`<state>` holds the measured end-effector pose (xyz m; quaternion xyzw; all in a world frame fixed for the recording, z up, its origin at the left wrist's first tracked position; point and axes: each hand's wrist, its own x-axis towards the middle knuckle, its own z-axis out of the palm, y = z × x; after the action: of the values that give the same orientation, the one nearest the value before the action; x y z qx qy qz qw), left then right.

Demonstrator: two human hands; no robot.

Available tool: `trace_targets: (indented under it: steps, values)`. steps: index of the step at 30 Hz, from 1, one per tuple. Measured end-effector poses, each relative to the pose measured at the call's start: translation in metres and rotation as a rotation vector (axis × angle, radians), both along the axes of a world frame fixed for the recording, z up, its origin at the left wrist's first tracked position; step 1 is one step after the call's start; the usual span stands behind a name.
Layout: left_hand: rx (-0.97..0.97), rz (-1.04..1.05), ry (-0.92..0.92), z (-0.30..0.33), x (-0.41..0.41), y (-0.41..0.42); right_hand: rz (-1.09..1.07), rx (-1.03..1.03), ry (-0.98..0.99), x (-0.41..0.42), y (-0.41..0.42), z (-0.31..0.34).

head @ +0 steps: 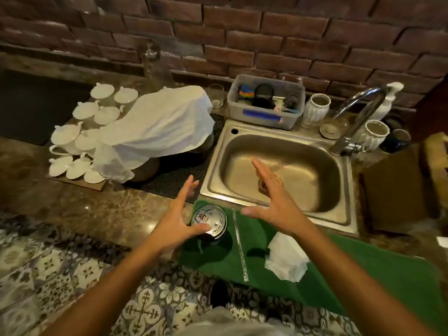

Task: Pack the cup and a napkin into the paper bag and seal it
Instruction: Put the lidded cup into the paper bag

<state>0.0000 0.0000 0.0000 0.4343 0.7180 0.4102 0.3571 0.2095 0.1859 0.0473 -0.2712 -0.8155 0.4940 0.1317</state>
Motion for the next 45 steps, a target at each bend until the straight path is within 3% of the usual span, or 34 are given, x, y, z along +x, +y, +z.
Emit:
trace_targets:
  steps: [5,13,19,30,34,45]
  values:
    - [-0.064,-0.018,-0.149,-0.028,0.014,-0.009,0.09,-0.086,-0.152,-0.012,-0.044,-0.04]
    - [-0.183,-0.222,-0.171,-0.031,-0.007,-0.009,0.024,-0.309,-0.183,-0.02,-0.08,-0.066]
    - [-0.155,-0.263,-0.128,-0.014,-0.015,-0.001,-0.003,-0.366,-0.173,-0.024,-0.08,-0.059]
    - [-0.004,-0.381,-0.135,0.064,-0.002,0.033,-0.17,-0.257,-0.032,0.004,-0.076,0.006]
    - [0.043,-0.453,-0.124,0.083,0.029,0.058,-0.203,-0.133,-0.011,0.038,-0.06,0.025]
    - [0.085,-0.547,-0.106,0.104,0.156,0.125,-0.348,-0.136,0.164,0.162,-0.02,0.035]
